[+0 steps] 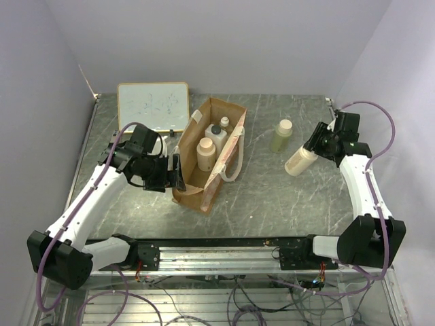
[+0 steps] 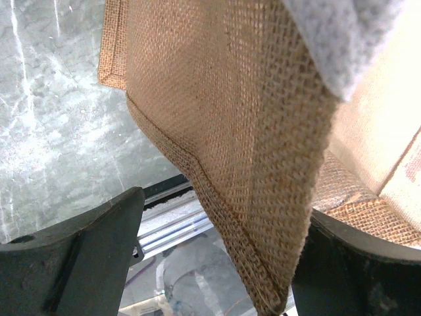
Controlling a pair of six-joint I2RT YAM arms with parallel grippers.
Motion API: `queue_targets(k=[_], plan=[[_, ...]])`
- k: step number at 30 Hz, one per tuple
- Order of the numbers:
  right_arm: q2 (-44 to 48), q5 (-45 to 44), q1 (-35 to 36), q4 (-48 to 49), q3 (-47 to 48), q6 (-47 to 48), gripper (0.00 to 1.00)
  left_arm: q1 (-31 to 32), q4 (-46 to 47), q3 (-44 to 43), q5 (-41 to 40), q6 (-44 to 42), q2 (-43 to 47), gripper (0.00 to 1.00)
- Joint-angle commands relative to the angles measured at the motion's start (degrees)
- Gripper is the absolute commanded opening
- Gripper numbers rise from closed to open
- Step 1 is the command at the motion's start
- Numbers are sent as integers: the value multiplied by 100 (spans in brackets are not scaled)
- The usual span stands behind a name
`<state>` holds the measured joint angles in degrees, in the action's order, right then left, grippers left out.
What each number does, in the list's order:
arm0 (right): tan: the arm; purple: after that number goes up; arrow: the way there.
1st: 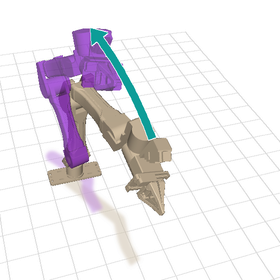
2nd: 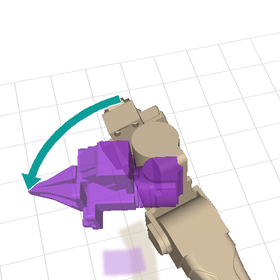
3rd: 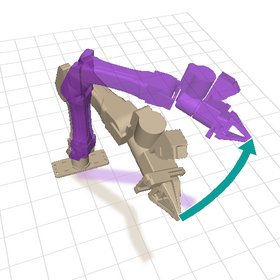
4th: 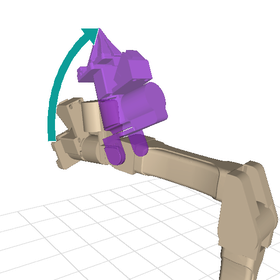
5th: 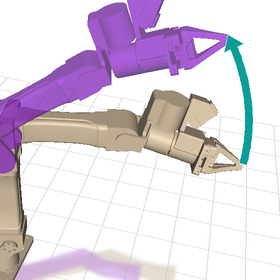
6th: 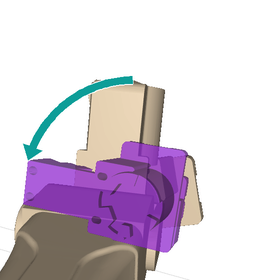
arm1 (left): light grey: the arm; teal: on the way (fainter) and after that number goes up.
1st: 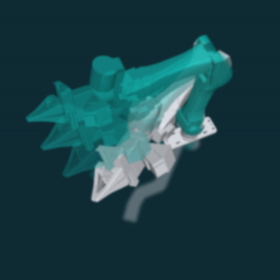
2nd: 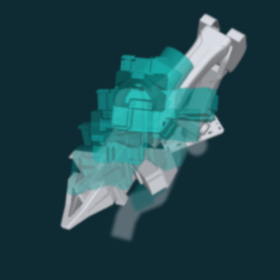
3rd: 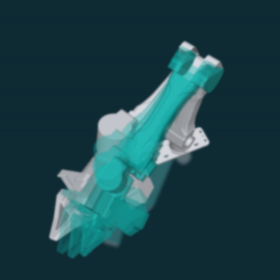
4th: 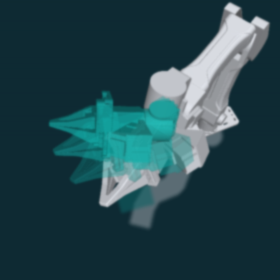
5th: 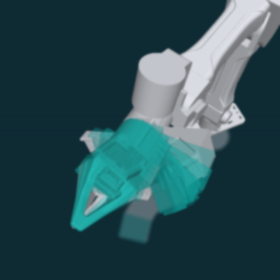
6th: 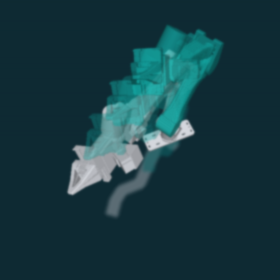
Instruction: Take the personal care products out of the canvas bag
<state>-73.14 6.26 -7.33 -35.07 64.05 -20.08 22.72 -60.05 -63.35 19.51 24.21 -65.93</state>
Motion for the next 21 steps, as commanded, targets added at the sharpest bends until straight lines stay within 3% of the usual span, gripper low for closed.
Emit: queue_targets(k=[1, 10, 21], plan=[[66, -936, -5, 1419, 28, 705, 0, 29, -202, -217, -194, -33, -59, 90], [-879, -973, -5, 2227, 415, 1183, 0, 30, -280, -297, -395, 143, -69, 90], [-1787, -390, 78, 2600, 850, 1226, 0, 31, -336, -298, -563, 322, -17, 90]])
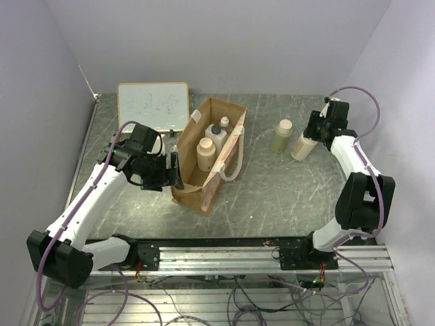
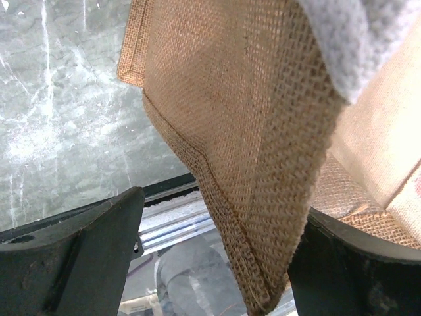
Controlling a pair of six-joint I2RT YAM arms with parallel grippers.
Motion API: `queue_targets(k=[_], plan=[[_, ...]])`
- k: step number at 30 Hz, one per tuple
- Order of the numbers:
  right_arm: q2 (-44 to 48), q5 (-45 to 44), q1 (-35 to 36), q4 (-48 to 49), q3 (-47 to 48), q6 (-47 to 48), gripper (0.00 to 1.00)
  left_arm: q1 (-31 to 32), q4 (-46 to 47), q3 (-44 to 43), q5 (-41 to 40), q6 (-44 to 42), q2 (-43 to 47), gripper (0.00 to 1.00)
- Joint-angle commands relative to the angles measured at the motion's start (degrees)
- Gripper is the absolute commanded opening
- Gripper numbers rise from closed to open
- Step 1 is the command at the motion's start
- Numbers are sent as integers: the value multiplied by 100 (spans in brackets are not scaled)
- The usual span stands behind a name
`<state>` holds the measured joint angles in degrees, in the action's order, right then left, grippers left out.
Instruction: Take the personal care products out of the canvas bag
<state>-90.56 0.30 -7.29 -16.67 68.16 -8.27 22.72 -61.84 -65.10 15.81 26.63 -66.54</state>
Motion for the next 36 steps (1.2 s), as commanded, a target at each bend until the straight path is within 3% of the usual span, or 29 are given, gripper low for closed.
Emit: queue_targets(k=[1, 13, 15, 20, 24, 30, 36], plan=[[-107, 180, 115, 773, 453, 65, 0, 31, -148, -125, -202, 93, 39, 90], [-565, 147, 395, 753, 625, 113, 0, 29, -144, -187, -135, 86, 16, 90], [-556, 122, 426, 720, 607, 48, 12, 30, -137, -164, -121, 81, 43, 90], [-574, 34, 423, 488, 698, 45, 53, 27, -51, -78, -52, 13, 61, 90], [-384, -198, 419, 204, 777, -124, 75, 30, -205, -193, -23, -63, 58, 90], [218, -324, 418, -411, 565, -513, 82, 31, -96, 55, 100, -120, 309, 90], [1333, 633, 471, -649, -803, -1319, 82, 30, 15, 162, 223, -177, 265, 90]])
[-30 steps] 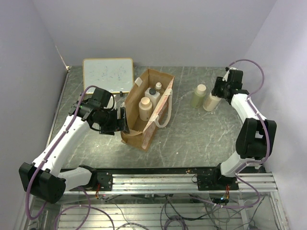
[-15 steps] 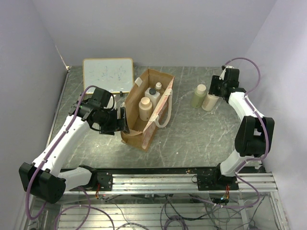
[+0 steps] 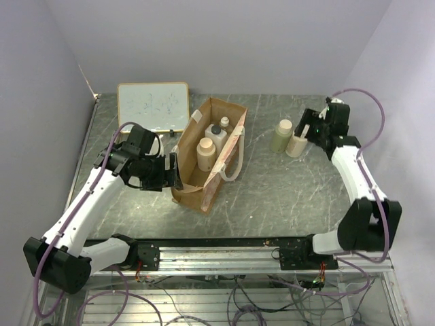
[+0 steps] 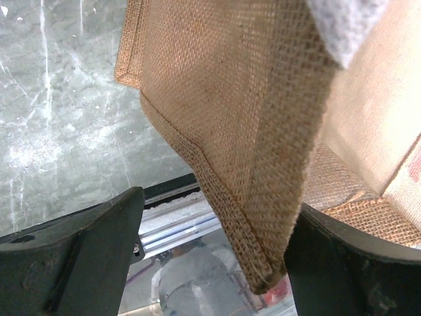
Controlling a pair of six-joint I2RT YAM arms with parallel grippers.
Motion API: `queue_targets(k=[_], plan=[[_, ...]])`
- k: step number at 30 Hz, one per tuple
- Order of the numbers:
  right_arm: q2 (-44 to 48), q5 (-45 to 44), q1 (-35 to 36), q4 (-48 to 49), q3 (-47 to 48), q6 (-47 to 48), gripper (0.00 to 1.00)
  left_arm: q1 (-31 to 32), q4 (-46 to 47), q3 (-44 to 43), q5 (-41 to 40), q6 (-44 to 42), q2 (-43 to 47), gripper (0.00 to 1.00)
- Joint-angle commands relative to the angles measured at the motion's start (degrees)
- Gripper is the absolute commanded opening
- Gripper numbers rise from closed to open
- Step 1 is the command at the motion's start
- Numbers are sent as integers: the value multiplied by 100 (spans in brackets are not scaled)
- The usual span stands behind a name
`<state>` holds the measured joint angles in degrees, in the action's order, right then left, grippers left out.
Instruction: Take the personal care products out of the canvas bag
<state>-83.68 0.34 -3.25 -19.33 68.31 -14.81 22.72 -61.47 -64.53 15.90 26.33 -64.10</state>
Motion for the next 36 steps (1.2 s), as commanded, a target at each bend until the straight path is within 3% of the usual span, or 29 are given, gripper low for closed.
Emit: queue_targets(k=[1, 4, 7, 16, 25, 36], plan=[[816, 800, 114, -388, -1017, -807, 82, 27, -74, 46, 248, -143, 1, 90], [1144, 1042, 520, -432, -1445, -1031, 81, 31, -13, 82, 305, -136, 110, 90], [1087, 1062, 1061, -650, -1169, -1139, 78, 31, 152, 264, 392, -91, 182, 90], [150, 365, 2871, -1298, 1443, -1005, 76, 31, -4, 416, 547, -182, 274, 90], [-1482, -838, 4715, -2444, 3695, -490, 73, 31, 118, 341, 561, -86, 188, 90], [-2654, -1265, 5010, -2640, 3890, -838, 66, 31, -41, 155, 422, -177, 115, 90]])
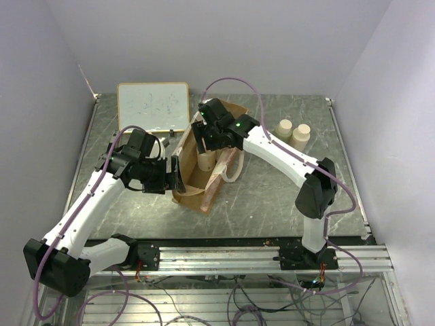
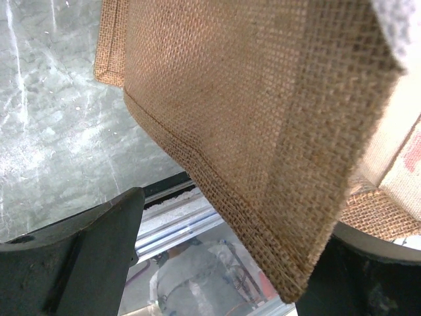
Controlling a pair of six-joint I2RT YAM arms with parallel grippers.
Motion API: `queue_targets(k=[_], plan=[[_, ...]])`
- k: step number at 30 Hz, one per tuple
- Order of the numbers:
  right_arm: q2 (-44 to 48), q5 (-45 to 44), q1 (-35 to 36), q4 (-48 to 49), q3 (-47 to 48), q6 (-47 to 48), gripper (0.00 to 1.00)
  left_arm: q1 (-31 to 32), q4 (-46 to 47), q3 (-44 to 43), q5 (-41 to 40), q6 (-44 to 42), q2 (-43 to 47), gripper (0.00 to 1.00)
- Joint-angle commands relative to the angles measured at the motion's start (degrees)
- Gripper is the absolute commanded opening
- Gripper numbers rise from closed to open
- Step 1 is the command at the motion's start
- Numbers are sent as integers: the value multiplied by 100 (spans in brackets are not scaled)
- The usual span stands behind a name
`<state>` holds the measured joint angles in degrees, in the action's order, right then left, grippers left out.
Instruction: Take the personal care products out of the canvas bag
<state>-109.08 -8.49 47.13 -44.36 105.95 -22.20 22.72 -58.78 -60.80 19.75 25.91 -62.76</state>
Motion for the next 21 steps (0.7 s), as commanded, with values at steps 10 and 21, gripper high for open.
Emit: queue_targets(k=[10, 21], plan=[[-711, -669, -26, 59, 426, 21, 66, 30, -424, -352, -92, -209, -73, 90], [-1158, -838, -24, 187, 631, 263, 61, 30, -528, -372, -214, -220, -2, 90]])
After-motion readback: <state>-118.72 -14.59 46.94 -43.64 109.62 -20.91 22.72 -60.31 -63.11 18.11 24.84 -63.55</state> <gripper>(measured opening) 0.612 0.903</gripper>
